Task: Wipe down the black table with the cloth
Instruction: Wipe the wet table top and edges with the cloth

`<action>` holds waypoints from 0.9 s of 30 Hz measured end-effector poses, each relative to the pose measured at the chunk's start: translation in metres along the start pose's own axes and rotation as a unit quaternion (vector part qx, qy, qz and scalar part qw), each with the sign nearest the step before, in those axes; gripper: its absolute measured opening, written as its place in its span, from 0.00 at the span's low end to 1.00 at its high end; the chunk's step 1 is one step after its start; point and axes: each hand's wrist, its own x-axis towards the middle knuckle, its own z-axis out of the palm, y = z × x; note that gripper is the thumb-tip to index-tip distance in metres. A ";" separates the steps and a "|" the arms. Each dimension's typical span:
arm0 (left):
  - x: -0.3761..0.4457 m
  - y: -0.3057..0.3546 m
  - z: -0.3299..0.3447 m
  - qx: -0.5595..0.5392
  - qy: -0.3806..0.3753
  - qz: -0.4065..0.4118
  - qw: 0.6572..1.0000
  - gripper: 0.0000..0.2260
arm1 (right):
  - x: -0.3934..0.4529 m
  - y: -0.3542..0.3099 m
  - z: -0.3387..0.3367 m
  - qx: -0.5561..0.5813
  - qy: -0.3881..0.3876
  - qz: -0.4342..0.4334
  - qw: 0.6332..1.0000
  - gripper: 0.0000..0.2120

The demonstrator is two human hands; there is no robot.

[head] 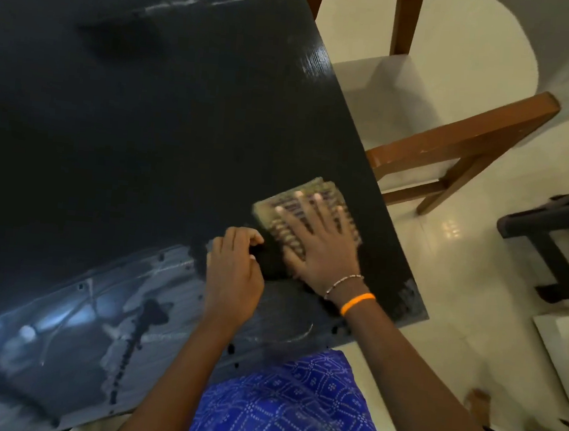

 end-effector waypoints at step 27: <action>-0.069 -0.043 -0.009 0.018 -0.118 0.142 0.983 0.09 | -0.133 -0.048 0.011 0.004 0.047 0.283 0.958 0.29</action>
